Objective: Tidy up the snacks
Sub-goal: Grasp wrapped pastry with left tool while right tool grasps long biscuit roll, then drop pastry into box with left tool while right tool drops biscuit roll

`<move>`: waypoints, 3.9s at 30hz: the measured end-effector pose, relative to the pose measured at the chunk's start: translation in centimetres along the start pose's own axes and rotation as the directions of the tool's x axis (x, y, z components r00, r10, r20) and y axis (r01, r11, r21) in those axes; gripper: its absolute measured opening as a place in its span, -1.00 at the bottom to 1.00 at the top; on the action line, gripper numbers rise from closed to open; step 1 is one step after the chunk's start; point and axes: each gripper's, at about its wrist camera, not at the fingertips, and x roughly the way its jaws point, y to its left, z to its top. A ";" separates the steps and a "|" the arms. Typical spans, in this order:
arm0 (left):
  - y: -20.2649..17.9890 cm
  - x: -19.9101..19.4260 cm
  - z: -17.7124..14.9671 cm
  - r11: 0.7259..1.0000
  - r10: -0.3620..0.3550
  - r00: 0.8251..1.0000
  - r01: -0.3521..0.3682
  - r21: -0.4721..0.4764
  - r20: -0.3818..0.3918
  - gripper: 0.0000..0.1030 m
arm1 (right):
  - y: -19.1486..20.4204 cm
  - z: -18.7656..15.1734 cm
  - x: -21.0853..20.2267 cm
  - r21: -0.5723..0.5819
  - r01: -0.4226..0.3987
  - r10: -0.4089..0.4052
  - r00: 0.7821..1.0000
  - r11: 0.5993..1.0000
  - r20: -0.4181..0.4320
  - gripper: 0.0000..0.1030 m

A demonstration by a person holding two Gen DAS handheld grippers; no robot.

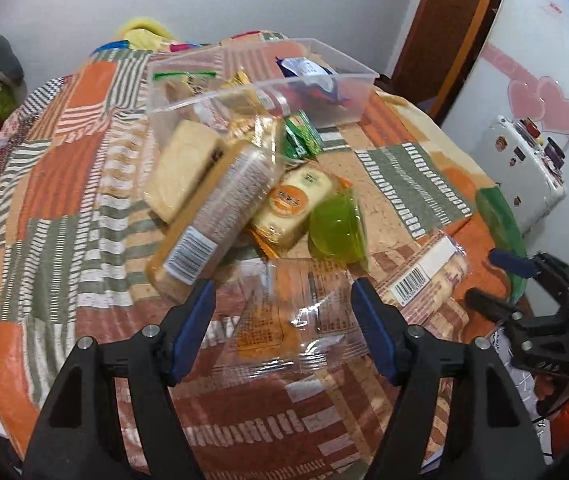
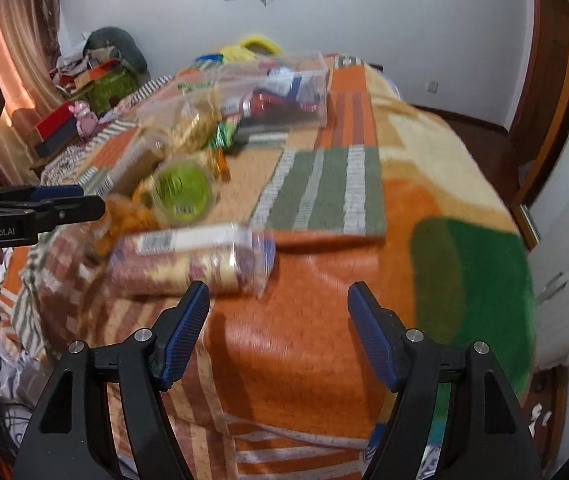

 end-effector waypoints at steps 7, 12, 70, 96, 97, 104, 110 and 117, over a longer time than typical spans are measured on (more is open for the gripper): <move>0.2 1.8 -0.6 1.000 -0.011 0.999 0.012 0.014 -0.041 0.37 | 0.2 0.7 1.3 0.014 0.026 -0.026 1.000 1.000 0.010 0.33; 1.0 2.2 -1.2 0.999 -0.038 0.999 0.037 -0.037 -0.031 0.34 | 0.6 2.7 2.0 0.011 0.039 -0.039 0.999 0.999 0.033 0.33; 5.3 -4.2 10.1 0.993 0.069 0.951 -0.035 -0.115 0.301 0.00 | 1.5 12.3 -0.9 -0.017 -0.037 0.040 0.960 0.999 0.277 -0.17; 9.3 5.5 17.2 0.987 0.100 0.977 -0.074 -0.140 0.190 0.01 | 4.5 19.5 9.5 -0.077 -0.088 0.101 0.977 0.993 0.186 -0.17; 9.4 5.9 17.1 0.987 0.100 0.979 -0.075 -0.142 0.179 0.01 | 4.5 19.3 9.7 -0.076 -0.085 0.097 0.979 0.993 0.180 -0.17; 9.3 5.4 16.9 0.989 0.086 0.980 -0.061 -0.138 0.180 0.11 | 4.2 19.4 9.6 -0.092 -0.085 0.098 0.983 0.992 0.153 -0.17; 8.4 2.7 16.6 0.991 0.080 0.973 -0.056 -0.117 0.216 0.12 | 4.0 18.6 6.8 -0.103 -0.083 0.101 0.978 0.991 0.181 -0.14; 8.0 -1.2 14.3 0.993 0.049 0.971 -0.023 -0.111 0.235 0.21 | 4.5 16.6 3.0 -0.123 -0.051 0.079 0.968 0.991 0.237 0.29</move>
